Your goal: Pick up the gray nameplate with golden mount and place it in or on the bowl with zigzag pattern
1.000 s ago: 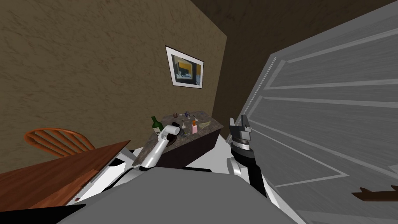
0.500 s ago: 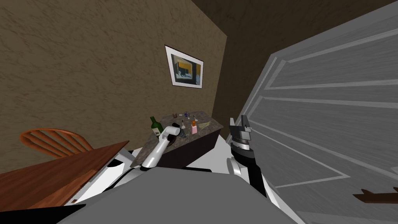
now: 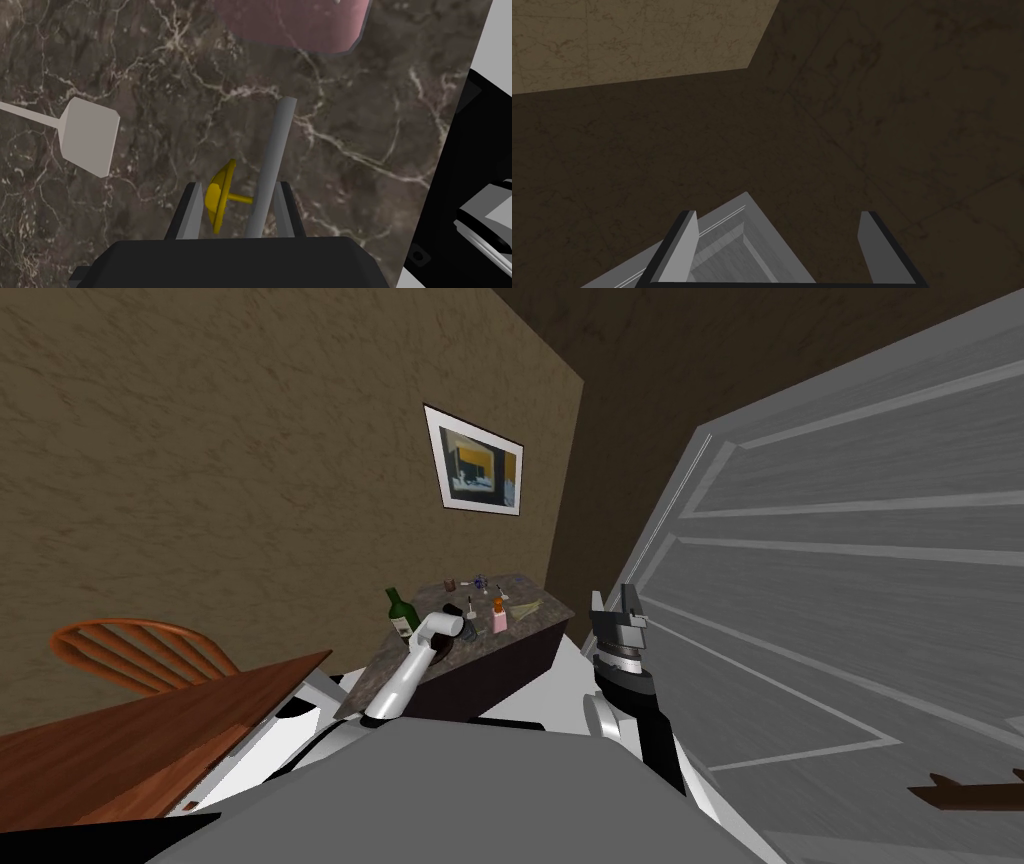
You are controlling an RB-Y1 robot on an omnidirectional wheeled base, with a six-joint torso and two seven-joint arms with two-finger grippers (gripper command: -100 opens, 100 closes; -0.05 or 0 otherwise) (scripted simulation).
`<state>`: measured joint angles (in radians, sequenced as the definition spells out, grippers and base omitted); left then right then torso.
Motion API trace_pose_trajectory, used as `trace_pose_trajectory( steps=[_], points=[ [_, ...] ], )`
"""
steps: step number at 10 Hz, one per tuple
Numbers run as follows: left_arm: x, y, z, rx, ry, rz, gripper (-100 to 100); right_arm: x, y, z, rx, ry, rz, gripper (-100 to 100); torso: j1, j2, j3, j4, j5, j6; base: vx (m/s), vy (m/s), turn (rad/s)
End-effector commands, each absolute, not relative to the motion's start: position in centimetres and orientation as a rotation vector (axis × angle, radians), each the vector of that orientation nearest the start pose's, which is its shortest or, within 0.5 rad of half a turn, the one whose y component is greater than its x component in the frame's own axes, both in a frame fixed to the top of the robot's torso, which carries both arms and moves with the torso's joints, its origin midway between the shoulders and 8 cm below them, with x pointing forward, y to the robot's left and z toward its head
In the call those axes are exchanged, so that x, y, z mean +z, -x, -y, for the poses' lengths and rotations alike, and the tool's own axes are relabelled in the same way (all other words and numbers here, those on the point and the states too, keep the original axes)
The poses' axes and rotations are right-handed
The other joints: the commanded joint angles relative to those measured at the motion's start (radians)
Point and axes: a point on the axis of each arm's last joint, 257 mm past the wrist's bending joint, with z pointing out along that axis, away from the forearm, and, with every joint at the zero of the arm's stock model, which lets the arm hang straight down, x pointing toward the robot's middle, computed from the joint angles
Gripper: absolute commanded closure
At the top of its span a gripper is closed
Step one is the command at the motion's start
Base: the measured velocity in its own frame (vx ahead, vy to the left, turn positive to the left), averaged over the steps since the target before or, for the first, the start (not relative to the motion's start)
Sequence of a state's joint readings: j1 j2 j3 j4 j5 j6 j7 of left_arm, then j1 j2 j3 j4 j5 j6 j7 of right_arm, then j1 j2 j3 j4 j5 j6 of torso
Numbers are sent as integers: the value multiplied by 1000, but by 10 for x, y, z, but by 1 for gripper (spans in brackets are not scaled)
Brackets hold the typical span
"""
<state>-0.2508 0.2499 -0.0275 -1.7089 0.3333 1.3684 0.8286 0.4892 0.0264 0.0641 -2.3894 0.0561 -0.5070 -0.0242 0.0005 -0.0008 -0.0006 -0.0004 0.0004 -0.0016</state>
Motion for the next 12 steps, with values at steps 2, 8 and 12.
trace_pose_trajectory(
  steps=[2,8,12],
  points=[
    [-319,-478,-217,-832,2628,-1268,100,76,-321,250,1381,-557,-526,0,0,0,0,0,0,0,-9,6,3],
    [-276,-496,-218,-893,2507,-1311,100,76,-321,250,1381,-557,-526,0,0,5,3,2,-1,-1,-36,7,61],
    [-238,-501,-216,-902,2387,-1385,100,76,-321,250,1381,-557,-526,0,4,5,3,2,-1,-3,-29,38,133]
  ],
)
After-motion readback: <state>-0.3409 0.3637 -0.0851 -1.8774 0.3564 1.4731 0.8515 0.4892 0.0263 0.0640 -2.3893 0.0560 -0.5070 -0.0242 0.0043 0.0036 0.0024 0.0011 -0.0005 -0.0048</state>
